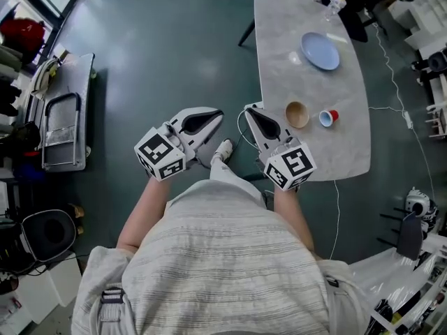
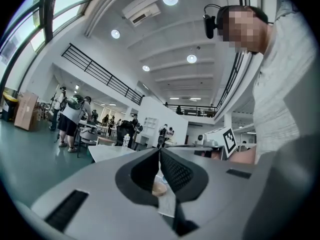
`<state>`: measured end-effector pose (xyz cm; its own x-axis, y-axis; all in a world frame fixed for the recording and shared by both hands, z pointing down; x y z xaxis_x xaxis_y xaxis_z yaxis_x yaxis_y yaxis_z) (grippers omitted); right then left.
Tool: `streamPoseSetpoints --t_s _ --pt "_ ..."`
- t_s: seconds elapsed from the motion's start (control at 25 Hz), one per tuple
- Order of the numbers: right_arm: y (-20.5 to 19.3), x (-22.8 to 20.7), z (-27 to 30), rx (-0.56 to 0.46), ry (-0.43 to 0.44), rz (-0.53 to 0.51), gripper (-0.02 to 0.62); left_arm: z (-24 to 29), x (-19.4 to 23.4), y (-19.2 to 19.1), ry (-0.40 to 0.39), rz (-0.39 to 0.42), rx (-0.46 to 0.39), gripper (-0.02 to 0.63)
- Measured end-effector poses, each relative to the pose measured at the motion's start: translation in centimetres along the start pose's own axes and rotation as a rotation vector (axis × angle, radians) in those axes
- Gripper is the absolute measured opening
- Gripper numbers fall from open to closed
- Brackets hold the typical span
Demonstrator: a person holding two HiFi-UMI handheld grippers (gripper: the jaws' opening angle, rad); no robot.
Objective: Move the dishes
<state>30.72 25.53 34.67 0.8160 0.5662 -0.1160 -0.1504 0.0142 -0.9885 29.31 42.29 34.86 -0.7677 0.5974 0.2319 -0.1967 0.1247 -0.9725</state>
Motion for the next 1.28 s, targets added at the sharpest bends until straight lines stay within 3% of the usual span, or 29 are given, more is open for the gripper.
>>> streamPoseSetpoints --t_s 0.16,0.44,0.76,0.96,1.12,1.28 --pt "1.9 -6.6 0.9 0.002 0.034 0.001 0.018 6.7 2.8 1.7 -0.017 0.015 0.019 0.021" --pt "3.4 -17.1 4.4 -0.004 -0.001 0.017 0.018 16.1 8.7 3.7 -0.075 0.008 0.067 0.021" --pt "5.3 -24.8 4.5 -0.029 -0.064 -0.019 0.018 24.4 11.5 4.5 -0.121 0.037 0.083 0.021" --pt "6.4 -27.3 2.3 -0.04 -0.17 -0.035 0.018 29.4 11.4 5.3 -0.22 0.061 0.095 0.021" --pt "6.1 -29.1 0.1 -0.05 -0.274 -0.037 0.018 33.8 10.9 5.3 -0.352 0.079 0.115 0.021" --pt "5.1 -31.5 -3.3 -0.063 -0.433 -0.008 0.018 40.0 9.4 4.4 -0.496 0.099 0.145 0.021"
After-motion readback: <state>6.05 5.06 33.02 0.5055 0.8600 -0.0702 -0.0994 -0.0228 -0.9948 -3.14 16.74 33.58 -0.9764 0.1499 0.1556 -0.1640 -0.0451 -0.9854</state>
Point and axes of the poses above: the fingertips, and each gripper's own axes: z forward along the fingers, x to its left, y out of its top, the point moved 7 cm from there along -z, backward along the fingers, and after that the axes turned 13 degrees about y, right-handed, at the moved point
